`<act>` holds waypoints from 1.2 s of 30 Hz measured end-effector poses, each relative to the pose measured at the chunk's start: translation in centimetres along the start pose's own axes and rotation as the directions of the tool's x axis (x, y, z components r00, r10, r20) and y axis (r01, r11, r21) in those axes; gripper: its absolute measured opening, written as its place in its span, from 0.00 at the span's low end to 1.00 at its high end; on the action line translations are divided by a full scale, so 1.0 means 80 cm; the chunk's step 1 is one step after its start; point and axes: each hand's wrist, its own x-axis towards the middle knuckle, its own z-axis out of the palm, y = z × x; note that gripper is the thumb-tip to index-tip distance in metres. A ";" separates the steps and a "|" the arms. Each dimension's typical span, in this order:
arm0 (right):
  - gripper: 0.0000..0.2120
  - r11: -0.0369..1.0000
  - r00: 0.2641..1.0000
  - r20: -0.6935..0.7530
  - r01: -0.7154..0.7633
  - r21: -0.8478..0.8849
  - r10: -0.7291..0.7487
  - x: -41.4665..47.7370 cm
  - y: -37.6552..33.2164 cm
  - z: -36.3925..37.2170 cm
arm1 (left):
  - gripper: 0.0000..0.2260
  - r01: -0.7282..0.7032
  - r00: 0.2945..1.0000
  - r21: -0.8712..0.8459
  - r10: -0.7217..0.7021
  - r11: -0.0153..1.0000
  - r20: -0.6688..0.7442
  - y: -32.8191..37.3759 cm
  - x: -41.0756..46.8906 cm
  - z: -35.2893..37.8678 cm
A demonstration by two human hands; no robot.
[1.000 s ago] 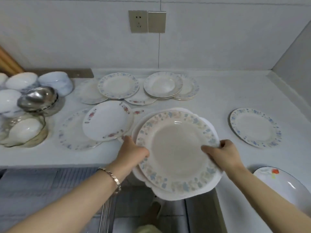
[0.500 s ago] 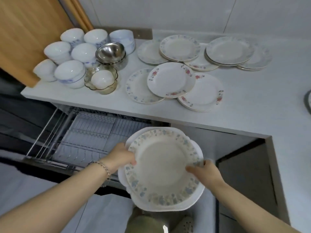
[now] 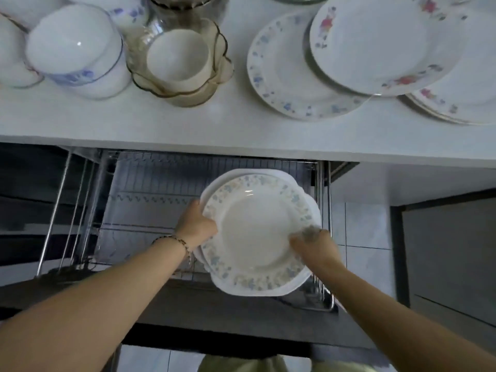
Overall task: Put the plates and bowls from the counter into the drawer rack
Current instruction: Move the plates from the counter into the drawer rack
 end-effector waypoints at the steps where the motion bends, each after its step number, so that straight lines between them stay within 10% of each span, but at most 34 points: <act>1: 0.13 1.000 1.000 -0.008 -0.024 0.012 0.024 0.017 -0.001 0.014 | 0.20 -0.010 1.000 0.012 0.010 1.000 -0.004 -0.004 0.021 0.003; 21: 0.22 0.977 0.895 -0.401 -0.141 0.160 0.195 0.191 -0.003 0.084 | 0.24 -0.194 0.981 0.030 0.194 0.981 -0.003 -0.008 0.229 0.098; 28: 0.15 0.828 0.851 -0.235 -0.332 0.452 0.470 0.162 0.009 0.119 | 0.13 -0.125 0.985 0.093 0.135 0.988 -0.110 -0.030 0.204 0.103; 36: 0.15 0.928 0.888 -0.372 -0.139 0.347 0.272 0.171 0.011 0.098 | 0.10 -0.124 0.987 -0.085 0.114 0.989 -0.112 -0.036 0.195 0.115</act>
